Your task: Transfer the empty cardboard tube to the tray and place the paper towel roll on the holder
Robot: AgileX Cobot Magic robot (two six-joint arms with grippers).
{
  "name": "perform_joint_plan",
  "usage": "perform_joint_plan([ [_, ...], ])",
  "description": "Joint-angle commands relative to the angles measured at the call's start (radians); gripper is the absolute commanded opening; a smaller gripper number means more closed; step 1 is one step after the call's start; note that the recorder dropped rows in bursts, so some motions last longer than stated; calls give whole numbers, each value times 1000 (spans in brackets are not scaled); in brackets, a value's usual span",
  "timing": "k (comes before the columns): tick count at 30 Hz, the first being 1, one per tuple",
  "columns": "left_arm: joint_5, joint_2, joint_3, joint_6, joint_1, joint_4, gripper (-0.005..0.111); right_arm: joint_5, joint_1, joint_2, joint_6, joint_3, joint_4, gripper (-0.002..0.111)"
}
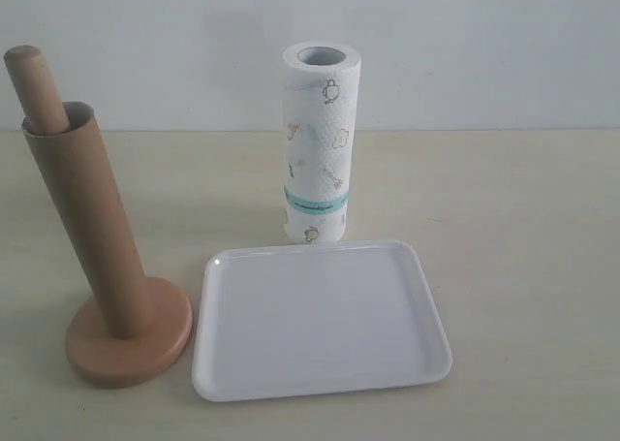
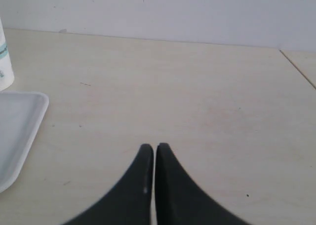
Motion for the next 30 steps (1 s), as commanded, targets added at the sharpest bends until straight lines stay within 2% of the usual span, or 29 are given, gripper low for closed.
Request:
perform_joint_plan([
  [1,-4,-1,3,-6,3,-3,4,-13,-3,-4,-3,-1,1,1],
  [5,-106,-1,3,-6,3,-3,4,-13,-3,-4,-3,-1,1,1],
  [9,-350,-1,3,-6,3,-3,4,-13,-3,-4,-3,-1,1,1],
  [13,-673,-1,3,-6,3,-3,4,-13,-3,-4,-3,-1,1,1],
  [15,-767,-1,3,-4,3,-3,4,-13,-3,-4,-3,-1,1,1],
  [18,-742,2,-55,-4,3,-3,4,-13,-3,-4,-3,-1,1,1],
  [24,-597,185,-216,-4,3,-3,4,-13,-3,-4,-3,-1,1,1],
  [30,-637,354,-232,-4,3,-3,4,-13,-3,-4,-3,-1,1,1],
])
